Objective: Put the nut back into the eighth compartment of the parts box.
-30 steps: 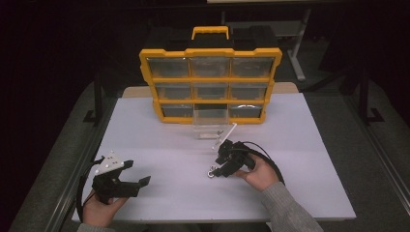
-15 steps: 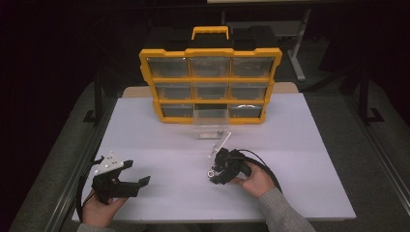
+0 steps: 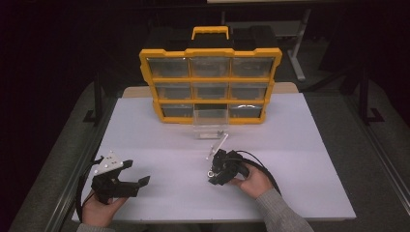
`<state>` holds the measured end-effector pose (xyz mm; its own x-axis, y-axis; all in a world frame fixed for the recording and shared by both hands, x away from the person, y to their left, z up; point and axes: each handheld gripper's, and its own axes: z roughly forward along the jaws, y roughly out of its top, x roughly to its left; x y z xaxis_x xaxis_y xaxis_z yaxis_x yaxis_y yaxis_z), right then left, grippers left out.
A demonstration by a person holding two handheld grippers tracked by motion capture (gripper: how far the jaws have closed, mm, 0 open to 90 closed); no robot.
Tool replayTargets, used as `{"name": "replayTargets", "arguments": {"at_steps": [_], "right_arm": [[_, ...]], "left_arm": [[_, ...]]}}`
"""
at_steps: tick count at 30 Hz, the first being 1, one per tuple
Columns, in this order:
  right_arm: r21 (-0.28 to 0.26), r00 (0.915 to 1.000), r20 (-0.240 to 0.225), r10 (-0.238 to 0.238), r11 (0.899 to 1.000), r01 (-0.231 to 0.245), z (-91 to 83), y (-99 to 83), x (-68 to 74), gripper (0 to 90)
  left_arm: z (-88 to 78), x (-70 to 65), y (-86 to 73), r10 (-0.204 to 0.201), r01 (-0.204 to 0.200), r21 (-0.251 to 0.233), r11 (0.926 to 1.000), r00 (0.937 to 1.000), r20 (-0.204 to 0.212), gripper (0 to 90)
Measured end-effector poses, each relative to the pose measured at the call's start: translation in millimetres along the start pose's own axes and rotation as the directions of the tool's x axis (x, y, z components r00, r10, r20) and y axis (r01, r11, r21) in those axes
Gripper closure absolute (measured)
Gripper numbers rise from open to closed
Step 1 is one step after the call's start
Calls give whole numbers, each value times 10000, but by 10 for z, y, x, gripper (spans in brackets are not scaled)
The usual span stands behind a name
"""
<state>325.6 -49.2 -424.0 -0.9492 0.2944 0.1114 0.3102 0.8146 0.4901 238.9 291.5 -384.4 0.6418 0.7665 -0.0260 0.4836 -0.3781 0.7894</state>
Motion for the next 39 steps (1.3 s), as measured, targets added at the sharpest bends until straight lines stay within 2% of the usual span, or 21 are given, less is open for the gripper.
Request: {"name": "replayTargets", "arguments": {"at_steps": [8, 15, 25, 33, 39], "right_arm": [[15, 9998, -14, -187, 9998, 187, 48, 42, 35, 547], [270, 9994, 33, -350, 9990, 349, 104, 97, 76, 563], [438, 9957, 493, -788, 9961, 767, 130, 151, 95, 680], [286, 9989, -240, -405, 9987, 412, 116, 142, -10, 690], [47, 9976, -513, -473, 9989, 476, 7, 220, -53, 691]], "left_arm": [[-1, -2, 1, 20, -20, -39, 10000, 10000, -6, 148], [0, -1, 1, 21, -21, -30, 10000, 10000, 2, 149], [4, -2, 0, -13, 13, -19, 10000, 10000, -2, 149], [5, -2, -3, -78, 78, -5, 10000, 10000, 0, 148], [1, 0, -5, -125, 125, -75, 9999, 9999, -6, 149]]}}
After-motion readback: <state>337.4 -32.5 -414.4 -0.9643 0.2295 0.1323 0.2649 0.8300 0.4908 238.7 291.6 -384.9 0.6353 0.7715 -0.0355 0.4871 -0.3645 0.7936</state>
